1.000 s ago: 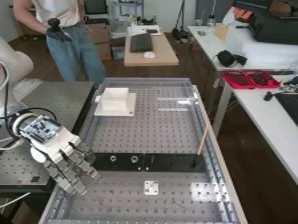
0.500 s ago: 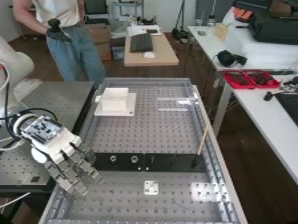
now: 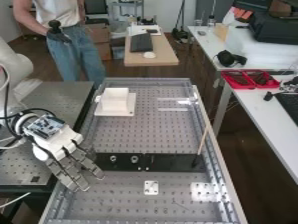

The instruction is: Grab the smaller nut and place it in the white container

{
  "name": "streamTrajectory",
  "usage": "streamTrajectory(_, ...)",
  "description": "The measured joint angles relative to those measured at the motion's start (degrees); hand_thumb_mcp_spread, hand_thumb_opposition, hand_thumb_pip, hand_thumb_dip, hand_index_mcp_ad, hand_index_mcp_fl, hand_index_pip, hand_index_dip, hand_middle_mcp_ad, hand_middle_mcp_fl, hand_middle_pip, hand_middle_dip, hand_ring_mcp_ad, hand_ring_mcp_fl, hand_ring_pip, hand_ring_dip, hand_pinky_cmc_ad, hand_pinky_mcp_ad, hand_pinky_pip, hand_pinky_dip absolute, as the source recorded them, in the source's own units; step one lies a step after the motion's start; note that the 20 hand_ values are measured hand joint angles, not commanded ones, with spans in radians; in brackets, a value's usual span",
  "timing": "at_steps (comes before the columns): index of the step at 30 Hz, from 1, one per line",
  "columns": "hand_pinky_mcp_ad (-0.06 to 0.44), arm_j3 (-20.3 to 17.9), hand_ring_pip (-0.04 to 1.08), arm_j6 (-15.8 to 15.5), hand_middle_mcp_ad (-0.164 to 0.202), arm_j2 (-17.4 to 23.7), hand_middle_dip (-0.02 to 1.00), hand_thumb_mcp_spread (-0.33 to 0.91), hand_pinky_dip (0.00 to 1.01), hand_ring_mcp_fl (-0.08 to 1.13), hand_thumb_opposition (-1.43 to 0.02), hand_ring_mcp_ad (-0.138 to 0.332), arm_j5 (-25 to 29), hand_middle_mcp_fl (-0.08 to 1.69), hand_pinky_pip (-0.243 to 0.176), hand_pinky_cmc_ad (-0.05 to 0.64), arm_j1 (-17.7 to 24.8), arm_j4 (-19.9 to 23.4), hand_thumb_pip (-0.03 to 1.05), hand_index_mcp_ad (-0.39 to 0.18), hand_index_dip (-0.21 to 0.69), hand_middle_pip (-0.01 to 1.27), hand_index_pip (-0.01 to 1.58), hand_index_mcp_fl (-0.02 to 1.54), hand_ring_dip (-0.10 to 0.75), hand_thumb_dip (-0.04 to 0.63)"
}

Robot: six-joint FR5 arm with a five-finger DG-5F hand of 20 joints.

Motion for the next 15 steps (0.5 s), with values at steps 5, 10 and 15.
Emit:
streamTrajectory(5, 0.180, -0.28, 0.07, -0.51, 0.094, -0.72, 0.22, 0.36, 0.46, 0.00, -0.74, 0.229, 0.10, 0.10, -0.061, 0.302, 0.24, 0.61, 0.76, -0.120, 0.051, 0.12, 1.56, 0.12, 0.049, 0.188)
streamTrajectory(10, 0.180, -0.48, 0.07, -1.42, 0.094, -1.19, 0.22, 0.36, 0.45, 0.00, -0.74, 0.229, -0.32, 0.10, -0.061, 0.302, 0.18, 1.46, 0.76, -0.120, 0.051, 0.12, 1.56, 0.10, 0.049, 0.188)
streamTrajectory(15, 0.180, -0.50, 0.08, -2.08, 0.094, -1.43, 0.22, 0.37, 0.46, 0.00, -0.76, 0.229, -0.70, 0.10, -0.061, 0.298, -0.09, 2.18, 0.76, -0.120, 0.051, 0.12, 1.56, 0.12, 0.054, 0.188)
